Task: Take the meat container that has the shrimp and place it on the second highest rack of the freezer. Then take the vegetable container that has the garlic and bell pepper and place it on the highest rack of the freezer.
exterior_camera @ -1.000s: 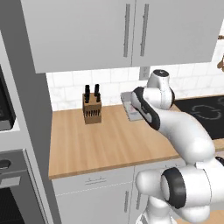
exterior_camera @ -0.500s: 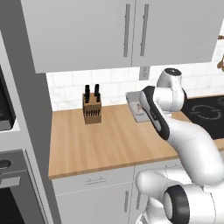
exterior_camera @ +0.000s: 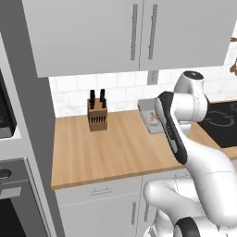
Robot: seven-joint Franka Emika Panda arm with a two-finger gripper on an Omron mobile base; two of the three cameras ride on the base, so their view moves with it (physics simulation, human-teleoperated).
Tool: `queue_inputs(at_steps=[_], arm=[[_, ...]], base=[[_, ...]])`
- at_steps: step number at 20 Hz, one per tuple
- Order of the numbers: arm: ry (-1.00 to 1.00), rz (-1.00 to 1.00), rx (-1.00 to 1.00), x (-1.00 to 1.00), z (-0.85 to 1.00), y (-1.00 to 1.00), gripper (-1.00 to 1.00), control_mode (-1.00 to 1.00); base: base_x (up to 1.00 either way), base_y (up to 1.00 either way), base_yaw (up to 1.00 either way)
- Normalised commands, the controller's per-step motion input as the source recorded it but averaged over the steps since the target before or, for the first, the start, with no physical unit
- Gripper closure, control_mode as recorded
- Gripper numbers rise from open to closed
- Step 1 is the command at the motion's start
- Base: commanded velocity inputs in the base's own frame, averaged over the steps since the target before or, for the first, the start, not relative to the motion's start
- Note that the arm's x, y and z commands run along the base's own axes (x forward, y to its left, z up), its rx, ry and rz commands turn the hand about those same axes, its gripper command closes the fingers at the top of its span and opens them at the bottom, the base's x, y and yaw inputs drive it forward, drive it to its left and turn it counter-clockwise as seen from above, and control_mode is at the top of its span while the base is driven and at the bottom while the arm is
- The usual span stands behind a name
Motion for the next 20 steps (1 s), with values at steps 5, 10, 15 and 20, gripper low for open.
queue_inputs(at_steps=[5, 10, 15, 20], arm=[[0.00, -0.12, 0.00, -0.69, 0.13, 0.00, 1.00, -1.00], [0.00, -0.04, 0.00, -0.36, 0.23, 0.00, 1.00, -1.00], [0.00, 0.01, 0.00, -0.36, 0.20, 0.00, 1.00, -1.00], [0.00, 0.14, 0.00, -0.32, 0.14, 0.01, 1.00, -1.00]], base=[[0.00, 0.00, 0.00], [0.00, 0.00, 0.00], [0.00, 0.00, 0.00], [0.00, 0.00, 0.00]])
